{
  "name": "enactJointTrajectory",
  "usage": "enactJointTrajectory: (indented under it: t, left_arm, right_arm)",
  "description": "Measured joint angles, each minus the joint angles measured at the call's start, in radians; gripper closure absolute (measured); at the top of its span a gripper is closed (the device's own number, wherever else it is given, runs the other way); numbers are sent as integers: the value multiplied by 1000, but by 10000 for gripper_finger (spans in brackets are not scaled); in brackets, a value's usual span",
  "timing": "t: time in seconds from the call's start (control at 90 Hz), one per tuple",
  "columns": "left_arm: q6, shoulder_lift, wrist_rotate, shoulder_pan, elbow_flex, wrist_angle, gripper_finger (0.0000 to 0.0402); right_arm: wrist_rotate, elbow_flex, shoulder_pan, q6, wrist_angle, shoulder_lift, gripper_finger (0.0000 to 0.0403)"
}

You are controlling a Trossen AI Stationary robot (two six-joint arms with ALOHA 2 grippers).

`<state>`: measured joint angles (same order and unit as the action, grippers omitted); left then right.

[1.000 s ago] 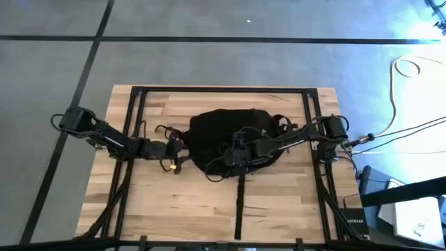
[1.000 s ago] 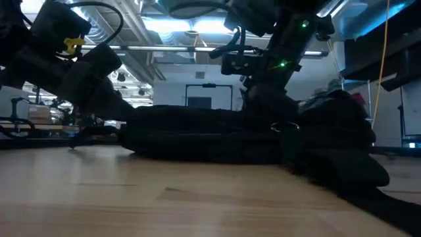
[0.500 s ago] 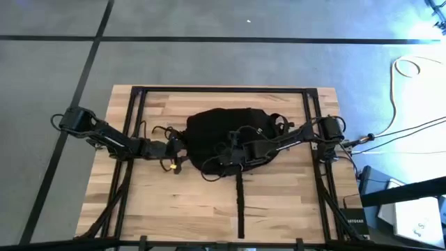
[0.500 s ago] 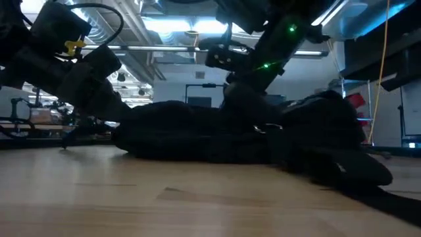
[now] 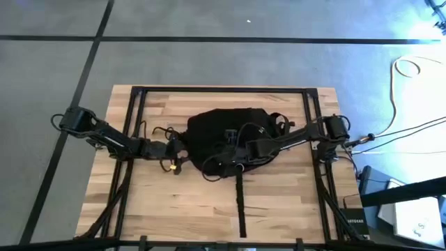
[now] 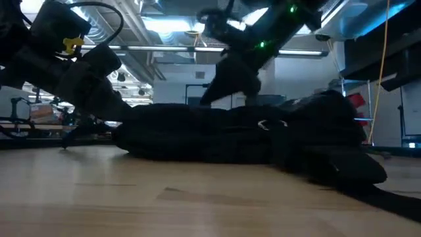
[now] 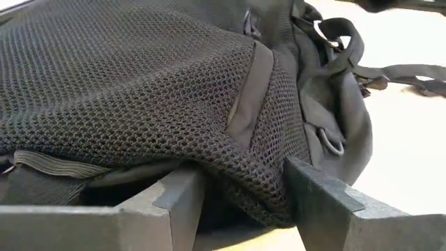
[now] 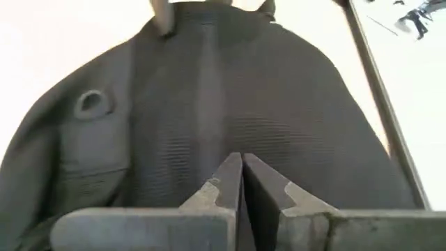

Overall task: Unpack backpack
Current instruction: Return to Home Position

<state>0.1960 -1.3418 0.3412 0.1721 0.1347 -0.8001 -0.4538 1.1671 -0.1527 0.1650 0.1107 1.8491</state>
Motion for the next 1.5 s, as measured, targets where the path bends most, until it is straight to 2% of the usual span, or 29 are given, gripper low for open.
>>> enactJointTrajectory:
  t: [0.278,0.478,0.589,0.711,0.789,0.833,1.022,1.156,1.322,1.422,1.5]
  left_arm:
    - [-2,0,-16,20,0,-4,225]
    - [-31,2,-17,59,1,-114,232]
    - [-49,31,26,73,2,-93,259]
    - [-42,100,59,78,2,10,321]
    - [-26,162,141,78,2,111,374]
    - [-18,202,198,78,2,178,388]
    - [32,410,410,77,2,496,398]
    - [83,565,658,77,2,700,399]
    - [148,718,1001,36,2,799,400]
    - [140,767,1117,-7,2,793,400]
    - [132,785,1130,-42,2,791,400]
  right_arm:
    - [-50,0,1,-137,222,-103,402]
    - [-32,0,-32,-234,361,-154,400]
    - [-25,0,-66,-306,455,-174,400]
    - [-25,0,-101,-396,561,-182,400]
    - [-25,0,-118,-438,609,-183,400]
    - [-25,-1,-124,-460,630,-182,400]
    - [-25,-1,-131,-525,685,-182,401]
    - [-52,-1,-129,-556,726,-183,401]
    - [-78,-3,-128,-565,751,-183,401]
    - [-82,-2,-128,-565,757,-183,401]
    - [-121,-2,-129,-565,758,-183,401]
